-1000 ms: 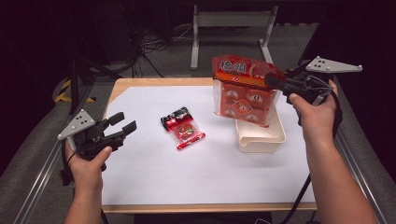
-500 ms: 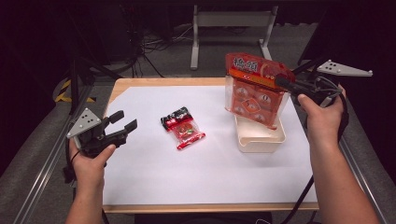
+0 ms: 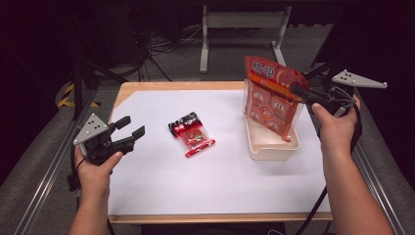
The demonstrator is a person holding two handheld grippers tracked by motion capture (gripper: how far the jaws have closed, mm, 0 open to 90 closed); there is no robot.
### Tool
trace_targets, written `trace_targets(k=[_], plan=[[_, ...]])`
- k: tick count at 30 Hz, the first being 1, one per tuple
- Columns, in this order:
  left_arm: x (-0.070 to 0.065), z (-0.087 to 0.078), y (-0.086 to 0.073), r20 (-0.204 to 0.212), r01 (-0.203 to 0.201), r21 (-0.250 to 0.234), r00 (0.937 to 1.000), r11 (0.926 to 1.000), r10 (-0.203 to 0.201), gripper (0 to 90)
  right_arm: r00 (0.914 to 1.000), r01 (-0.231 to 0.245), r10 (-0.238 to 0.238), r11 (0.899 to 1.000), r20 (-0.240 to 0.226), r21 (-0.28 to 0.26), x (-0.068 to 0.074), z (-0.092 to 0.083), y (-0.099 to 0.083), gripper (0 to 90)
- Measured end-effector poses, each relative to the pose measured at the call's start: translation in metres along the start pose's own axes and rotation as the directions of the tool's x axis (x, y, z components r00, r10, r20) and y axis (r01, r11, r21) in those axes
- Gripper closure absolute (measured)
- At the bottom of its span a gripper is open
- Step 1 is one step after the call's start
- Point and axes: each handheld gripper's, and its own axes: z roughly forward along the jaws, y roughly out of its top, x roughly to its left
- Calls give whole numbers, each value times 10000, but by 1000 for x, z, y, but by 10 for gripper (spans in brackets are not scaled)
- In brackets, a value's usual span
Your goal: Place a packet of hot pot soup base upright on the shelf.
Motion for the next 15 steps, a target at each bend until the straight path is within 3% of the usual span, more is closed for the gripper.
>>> trace_targets(k=[9,15], plan=[[1,1,-1,4,45,42,10000,10000,-45,382,9997,112,-119,9995,214,305,-5,5,-14,900],[2,1,-2,-13,51,64,10000,10000,-51,381,9998,42,-45,9999,179,163,-10,5,-19,900]])
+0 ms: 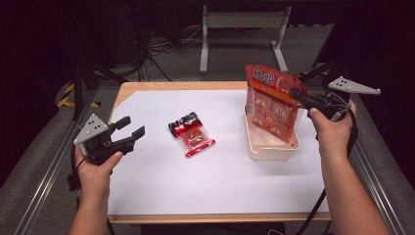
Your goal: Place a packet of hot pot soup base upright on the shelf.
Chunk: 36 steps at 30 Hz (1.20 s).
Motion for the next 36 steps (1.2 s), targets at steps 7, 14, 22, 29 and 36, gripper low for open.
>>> trace_targets(k=[7,14,22,29,36], plan=[[-1,0,0,22,32,18,10000,10000,-32,379,10000,-93,92,9995,-34,-315,-4,0,-7,900],[0,0,0,5,3,67,10000,10000,-3,379,9990,-442,441,9990,-34,-104,-12,6,-22,900],[-1,3,-1,40,0,132,10000,9999,-1,376,9986,-534,533,9985,30,94,-17,6,-33,900],[-2,5,-2,194,75,214,9998,9997,-80,366,9969,-721,705,9964,360,439,-22,8,-49,900],[-3,10,-2,425,63,318,9991,9995,-77,349,9953,-677,633,9959,729,596,-26,5,-53,900]])
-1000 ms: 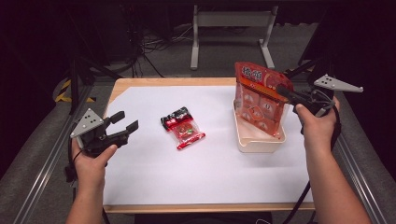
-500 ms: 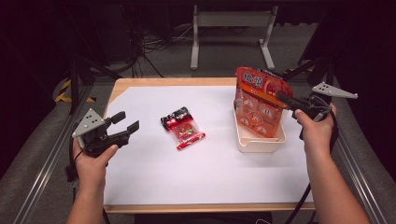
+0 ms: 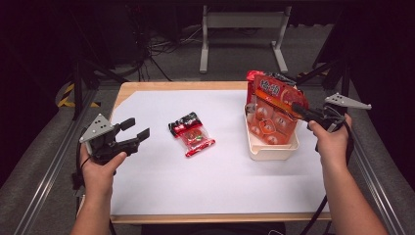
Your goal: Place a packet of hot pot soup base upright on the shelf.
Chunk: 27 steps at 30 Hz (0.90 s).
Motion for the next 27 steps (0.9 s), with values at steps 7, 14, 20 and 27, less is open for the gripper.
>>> trace_targets(k=[7,14,20,27], plan=[[-1,3,0,90,-8,66,10000,10000,8,334,9995,-15,12,9999,301,118,-3,0,-1,883],[0,6,0,546,218,179,9982,9996,-227,340,9992,2,-1,10000,393,-25,-3,-3,-3,781],[0,10,-1,494,190,401,9986,9990,-210,331,9944,566,-540,9981,908,-255,1,-8,-4,620],[1,15,1,625,343,397,9974,9986,-367,311,9943,600,-537,9960,924,-662,2,-24,-3,543]])
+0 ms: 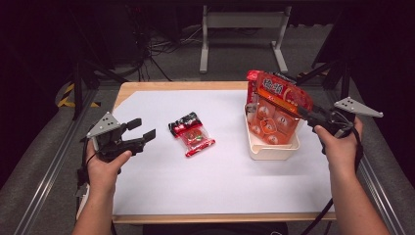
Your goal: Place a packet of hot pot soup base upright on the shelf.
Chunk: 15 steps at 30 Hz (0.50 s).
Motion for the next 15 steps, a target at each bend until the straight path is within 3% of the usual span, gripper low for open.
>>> trace_targets(k=[7,15], plan=[[2,6,1,98,121,7,9999,9999,-121,309,10000,77,-76,9996,21,-288,3,-21,4,496],[1,13,1,52,-59,178,10000,9998,59,311,9978,636,-641,9977,-172,-241,18,-39,7,460]])
